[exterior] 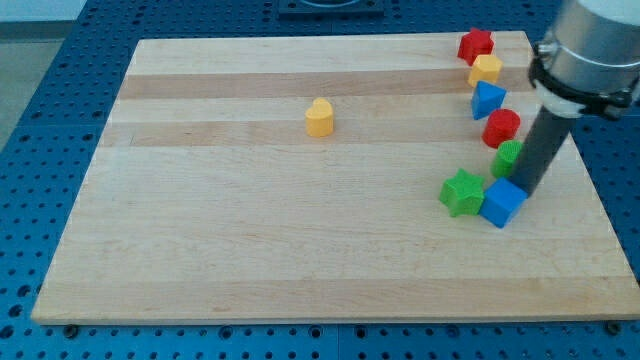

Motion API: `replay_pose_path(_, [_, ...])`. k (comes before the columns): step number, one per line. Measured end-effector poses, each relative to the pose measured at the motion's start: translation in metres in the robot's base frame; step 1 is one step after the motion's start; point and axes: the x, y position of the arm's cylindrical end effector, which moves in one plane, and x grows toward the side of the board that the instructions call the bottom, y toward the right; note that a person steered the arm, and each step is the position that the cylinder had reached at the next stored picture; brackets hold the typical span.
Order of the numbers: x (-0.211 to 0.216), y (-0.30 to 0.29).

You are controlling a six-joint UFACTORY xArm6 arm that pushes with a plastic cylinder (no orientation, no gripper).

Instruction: Slide the green star towards the yellow heart

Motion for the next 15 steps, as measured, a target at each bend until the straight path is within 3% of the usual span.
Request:
replay_pose_path(3, [0.021, -0.111])
replay_pose_path(5, [0.075, -0.112])
replay_pose_path(8, [-0.011, -0.219])
replay_pose_path(9, [-0.024, -0.214])
replay_pose_path(10, [0.024, -0.208])
replay_pose_path(12, [-0.032, -0.168])
replay_pose_path(15, [-0.038, -0.203])
